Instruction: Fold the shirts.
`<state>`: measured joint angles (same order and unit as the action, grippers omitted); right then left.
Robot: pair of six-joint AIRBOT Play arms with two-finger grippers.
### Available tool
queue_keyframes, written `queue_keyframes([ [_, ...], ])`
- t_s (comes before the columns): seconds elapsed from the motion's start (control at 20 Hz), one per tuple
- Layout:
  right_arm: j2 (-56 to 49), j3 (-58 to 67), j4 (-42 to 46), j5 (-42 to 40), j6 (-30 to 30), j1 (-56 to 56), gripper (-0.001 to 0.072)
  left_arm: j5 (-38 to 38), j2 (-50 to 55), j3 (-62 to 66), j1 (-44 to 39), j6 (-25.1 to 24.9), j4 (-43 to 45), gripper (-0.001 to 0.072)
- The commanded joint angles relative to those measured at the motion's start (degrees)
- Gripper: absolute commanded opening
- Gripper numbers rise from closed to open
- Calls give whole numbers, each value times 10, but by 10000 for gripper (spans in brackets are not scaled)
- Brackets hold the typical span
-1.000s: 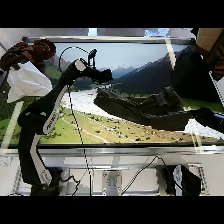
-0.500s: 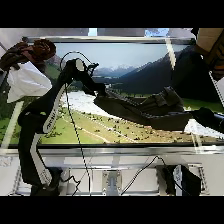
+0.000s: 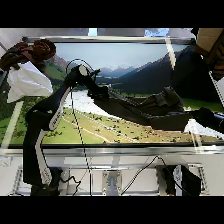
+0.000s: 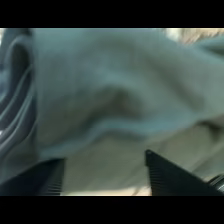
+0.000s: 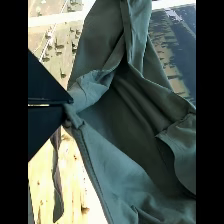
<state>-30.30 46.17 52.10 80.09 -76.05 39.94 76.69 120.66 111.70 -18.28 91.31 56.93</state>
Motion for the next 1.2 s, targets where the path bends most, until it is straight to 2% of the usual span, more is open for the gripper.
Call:
queue_keyframes([
  [0.0, 0, 0, 3, 0, 0, 0, 22, -75, 12, 1, 0, -14, -50, 83],
  [0.05, 0, 0, 5, 0, 0, 0, 22, -90, 12, 1, 0, -29, -71, 22],
  [0.15, 0, 0, 14, 0, 0, 0, 22, -116, 10, 2, 2, -52, -141, 21],
  [0.25, 0, 0, 21, 0, 0, 1, 22, -175, 9, 16, 4, -88, -221, 21],
  [0.4, 0, 0, 23, -2, 0, 1, 22, -292, 7, 46, 4, -86, -235, 19],
  [0.45, 0, 0, 26, -3, 0, 1, 22, -284, 7, 49, 7, -78, -235, 19],
  [0.55, 0, 0, 37, -3, 0, 1, 22, -195, 7, 49, 11, -88, -214, 24],
  [0.6, 0, 0, 39, -3, 0, 1, 22, -156, 7, 49, 12, -97, -197, 173],
  [0.65, 0, 0, 39, -3, 0, 1, 22, -126, 7, 49, 15, -101, -188, 544],
  [0.7, 0, 0, 38, -2, 0, 1, 22, -100, 7, 49, 20, -101, -183, 571],
  [0.75, 0, 0, 37, -1, 0, 1, 23, -72, 6, 49, 27, -100, -168, 561],
  [0.8, 0, 0, 35, 0, 0, 1, 23, -38, 5, 49, 34, -90, -133, 481],
  [0.85, 0, 0, 32, 0, 0, 1, 23, 4, 4, 49, 41, -76, -82, 451],
  [0.9, 0, 0, 31, 0, 0, 1, 23, 44, 3, 49, 44, -63, -29, 451],
  [1.0, 0, 0, 31, 0, 0, 1, 23, 77, 3, 45, 41, -51, 47, 451],
  [1.15, 0, 0, 31, 3, 0, 1, 23, 59, 3, 30, 28, -47, 75, 450],
])
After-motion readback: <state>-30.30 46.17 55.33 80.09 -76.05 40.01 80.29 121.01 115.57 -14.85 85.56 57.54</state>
